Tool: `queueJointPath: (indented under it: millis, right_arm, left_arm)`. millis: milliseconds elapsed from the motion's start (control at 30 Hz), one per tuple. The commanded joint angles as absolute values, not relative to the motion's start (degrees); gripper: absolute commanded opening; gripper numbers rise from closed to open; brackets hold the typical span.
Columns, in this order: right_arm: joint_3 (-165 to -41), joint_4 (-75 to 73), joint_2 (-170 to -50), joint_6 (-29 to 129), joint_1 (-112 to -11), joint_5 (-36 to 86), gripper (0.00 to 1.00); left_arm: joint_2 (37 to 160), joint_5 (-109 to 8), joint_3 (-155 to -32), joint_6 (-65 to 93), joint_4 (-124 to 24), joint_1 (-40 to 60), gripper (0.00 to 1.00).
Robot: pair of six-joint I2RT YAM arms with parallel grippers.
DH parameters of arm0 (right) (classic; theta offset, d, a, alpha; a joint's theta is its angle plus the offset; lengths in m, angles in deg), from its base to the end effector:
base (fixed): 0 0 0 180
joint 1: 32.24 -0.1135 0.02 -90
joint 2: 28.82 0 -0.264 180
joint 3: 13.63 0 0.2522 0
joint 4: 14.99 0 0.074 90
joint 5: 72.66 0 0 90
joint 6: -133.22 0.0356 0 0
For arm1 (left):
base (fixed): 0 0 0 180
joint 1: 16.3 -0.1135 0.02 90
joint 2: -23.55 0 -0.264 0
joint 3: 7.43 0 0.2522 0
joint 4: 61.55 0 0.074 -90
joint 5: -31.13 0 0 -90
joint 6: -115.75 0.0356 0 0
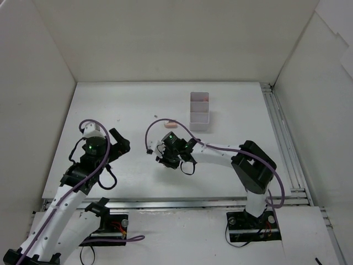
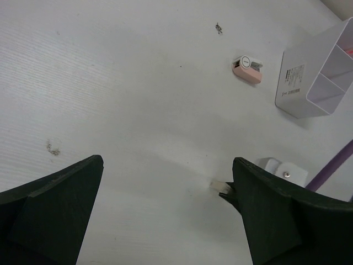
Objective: Sort the stationery into containers
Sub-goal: Pick up the stationery from the center of the board, then place the stationery in the storage box.
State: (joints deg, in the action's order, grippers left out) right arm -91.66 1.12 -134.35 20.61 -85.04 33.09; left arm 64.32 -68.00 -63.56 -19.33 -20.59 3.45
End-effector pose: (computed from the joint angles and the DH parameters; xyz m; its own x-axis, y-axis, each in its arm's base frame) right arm 0.2298 0.3187 0.1767 -0.0446 -0.6707 -0.7404 -0.9777 0.1814 -0.1055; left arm 0.1541 -0.0493 0.3055 -0.4280 -0.5891 -0.6853 -0.1475 0.7937 -0.5902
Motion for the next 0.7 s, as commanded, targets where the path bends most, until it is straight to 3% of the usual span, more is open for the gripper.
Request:
queueJointPath:
  millis: [0,267,433,667]
  right_arm:
    - [-92.9,-0.5,-126.2,20.8,-80.7,28.0,0.06]
    - [-94.1,0.1,-116.5,11.1,-69.4,20.1,0.04]
    - [-99.9,3.2,-118.5,5.7,-60.9,26.5,0.00]
    - [-108.7,12.2,-124.0,-6.0,-56.9,28.3,0.00]
  left_arm:
    - [65.5,-68.7,-65.8,-18.4,-22.4,3.0,1.00]
    - [68.3,-70.3,-67.7,-15.3,-23.4,3.0,1.00]
    - [69.2,-72.6,-69.1,-15.5,-23.4,2.5,1.00]
    - [69.8,-74.0,-69.5,-15.7,-23.8,2.0,1.00]
